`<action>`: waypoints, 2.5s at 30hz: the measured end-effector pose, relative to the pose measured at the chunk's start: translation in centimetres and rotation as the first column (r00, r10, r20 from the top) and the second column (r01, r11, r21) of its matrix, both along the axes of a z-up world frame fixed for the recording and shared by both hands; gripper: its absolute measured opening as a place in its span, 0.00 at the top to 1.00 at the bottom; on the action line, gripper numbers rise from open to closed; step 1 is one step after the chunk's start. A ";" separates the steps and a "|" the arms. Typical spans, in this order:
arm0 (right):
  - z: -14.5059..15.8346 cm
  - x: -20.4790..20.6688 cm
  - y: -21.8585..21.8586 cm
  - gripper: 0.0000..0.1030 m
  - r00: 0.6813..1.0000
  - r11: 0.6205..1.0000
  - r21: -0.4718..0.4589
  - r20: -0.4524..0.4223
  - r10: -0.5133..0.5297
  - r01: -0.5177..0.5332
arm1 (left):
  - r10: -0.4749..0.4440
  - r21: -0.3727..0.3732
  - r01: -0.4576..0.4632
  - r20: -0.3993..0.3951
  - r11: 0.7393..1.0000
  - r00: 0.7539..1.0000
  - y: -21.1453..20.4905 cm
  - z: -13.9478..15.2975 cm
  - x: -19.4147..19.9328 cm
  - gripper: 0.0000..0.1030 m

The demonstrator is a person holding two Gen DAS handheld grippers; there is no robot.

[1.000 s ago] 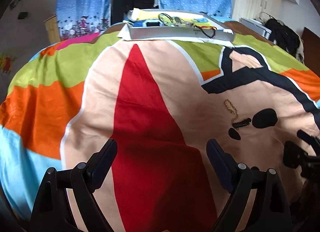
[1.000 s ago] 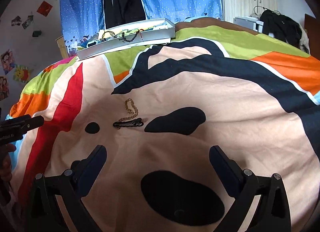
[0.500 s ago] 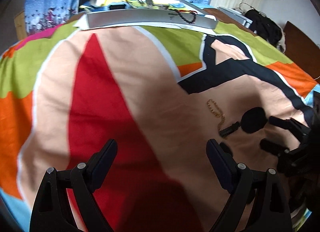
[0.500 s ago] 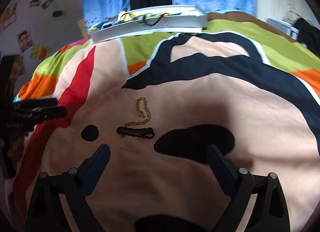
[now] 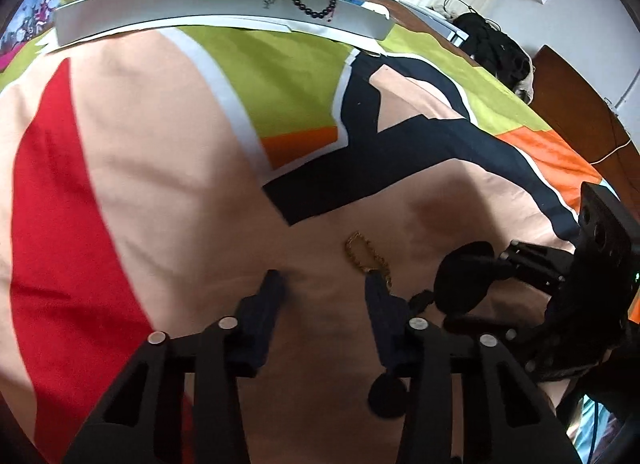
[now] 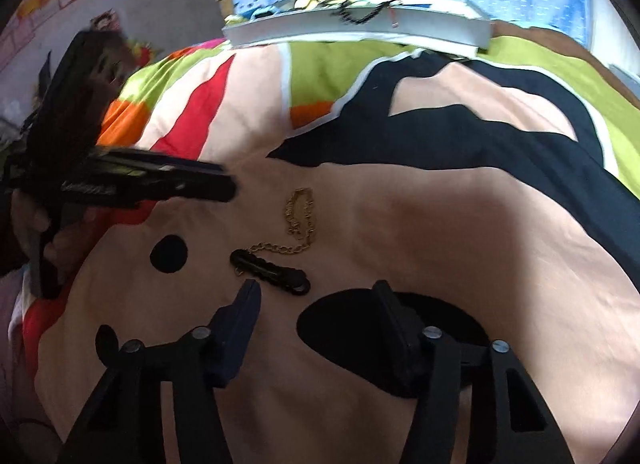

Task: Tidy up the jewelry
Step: 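Move the left tool to the gold chain while the right tool moves to the black hair clip, then grasp the gold chain with the left tool while the right tool grasps the black hair clip, then carry the chain and hair clip into the white tray and open both tools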

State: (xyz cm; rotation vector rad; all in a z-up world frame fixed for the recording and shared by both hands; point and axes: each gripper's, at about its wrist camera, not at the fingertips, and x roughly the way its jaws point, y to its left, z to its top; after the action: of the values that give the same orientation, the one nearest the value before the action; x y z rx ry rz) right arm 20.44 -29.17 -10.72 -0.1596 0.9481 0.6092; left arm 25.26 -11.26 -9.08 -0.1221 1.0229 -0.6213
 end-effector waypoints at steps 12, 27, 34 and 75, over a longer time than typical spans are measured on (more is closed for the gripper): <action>-0.8 1.6 1.7 0.68 0.988 0.989 -0.020 -0.032 0.149 -0.149 | -0.040 -0.035 0.036 -0.134 0.999 0.990 -1.8 -1.1 2.7 0.86; -0.7 0.1 2.5 0.85 0.988 0.986 -0.055 -0.019 0.156 -0.156 | -0.029 0.085 0.043 -0.161 0.995 0.987 -3.3 -2.3 3.6 0.97; -0.4 -0.3 0.9 0.85 0.996 0.994 -0.056 -0.009 0.092 -0.092 | -0.007 0.098 0.020 -0.134 0.995 0.991 -2.5 -2.1 2.6 0.99; 11.3 9.5 1.0 0.85 0.946 0.965 0.238 0.272 -0.178 0.114 | 0.035 0.115 -0.081 0.356 0.990 0.934 1.3 15.4 5.4 1.00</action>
State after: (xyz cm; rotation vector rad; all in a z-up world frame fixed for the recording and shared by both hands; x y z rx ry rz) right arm 29.98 -28.20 0.58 0.0199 0.5953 0.5305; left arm 30.61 -9.92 6.35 0.0713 0.7037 -0.4999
